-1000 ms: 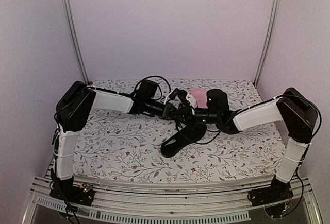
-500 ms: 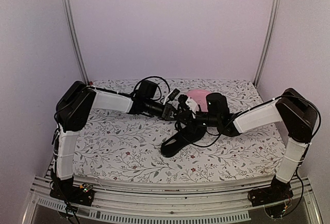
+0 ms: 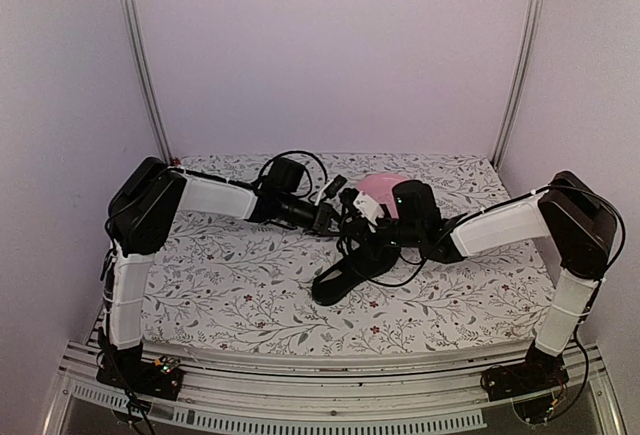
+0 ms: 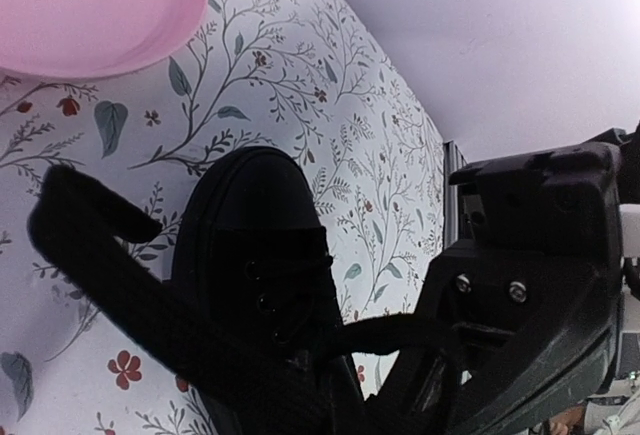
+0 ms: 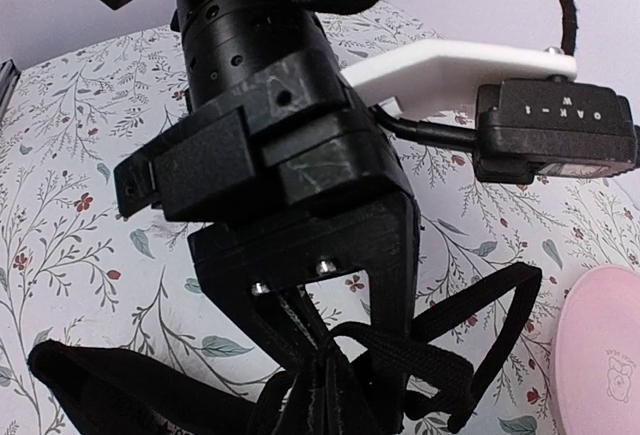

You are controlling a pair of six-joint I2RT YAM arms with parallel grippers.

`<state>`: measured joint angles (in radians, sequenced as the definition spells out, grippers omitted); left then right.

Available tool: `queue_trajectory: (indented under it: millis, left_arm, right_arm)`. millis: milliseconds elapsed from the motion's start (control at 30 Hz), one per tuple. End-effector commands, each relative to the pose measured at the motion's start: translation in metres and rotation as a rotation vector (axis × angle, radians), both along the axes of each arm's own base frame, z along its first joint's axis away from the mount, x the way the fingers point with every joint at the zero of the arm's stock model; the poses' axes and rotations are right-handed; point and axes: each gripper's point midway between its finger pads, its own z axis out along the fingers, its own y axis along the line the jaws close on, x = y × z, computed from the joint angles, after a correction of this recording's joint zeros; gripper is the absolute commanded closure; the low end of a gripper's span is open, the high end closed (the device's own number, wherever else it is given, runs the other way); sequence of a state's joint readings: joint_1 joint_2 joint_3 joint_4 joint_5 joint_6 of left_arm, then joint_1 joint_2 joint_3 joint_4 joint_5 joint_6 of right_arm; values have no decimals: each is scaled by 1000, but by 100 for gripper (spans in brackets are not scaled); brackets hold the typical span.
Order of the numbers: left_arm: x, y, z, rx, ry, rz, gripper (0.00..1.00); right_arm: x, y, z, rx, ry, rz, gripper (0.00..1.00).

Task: Tie the shoes

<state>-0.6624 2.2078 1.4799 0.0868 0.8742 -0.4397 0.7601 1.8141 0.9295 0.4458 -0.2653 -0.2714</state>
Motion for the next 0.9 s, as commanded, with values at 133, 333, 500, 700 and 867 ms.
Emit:
queue_trajectory:
  millis: [133, 333, 500, 700, 867]
  left_arm:
    - [4, -4, 34, -59, -81, -2, 100]
    - [5, -6, 31, -48, -85, 8, 100]
    - [4, -6, 34, -50, -96, 18, 100]
    - [-3, -7, 33, -54, -87, 0, 100]
    - [-7, -9, 33, -54, -87, -13, 100]
  right_arm:
    - [-35, 1, -37, -102, 147, 43, 98]
    - [-59, 10, -22, -56, 192, 114, 98]
    - [-56, 5, -31, -88, 206, 71, 98]
    - [-24, -12, -25, -86, 136, -138, 98]
    - [-12, -11, -1, -5, 97, -199, 98]
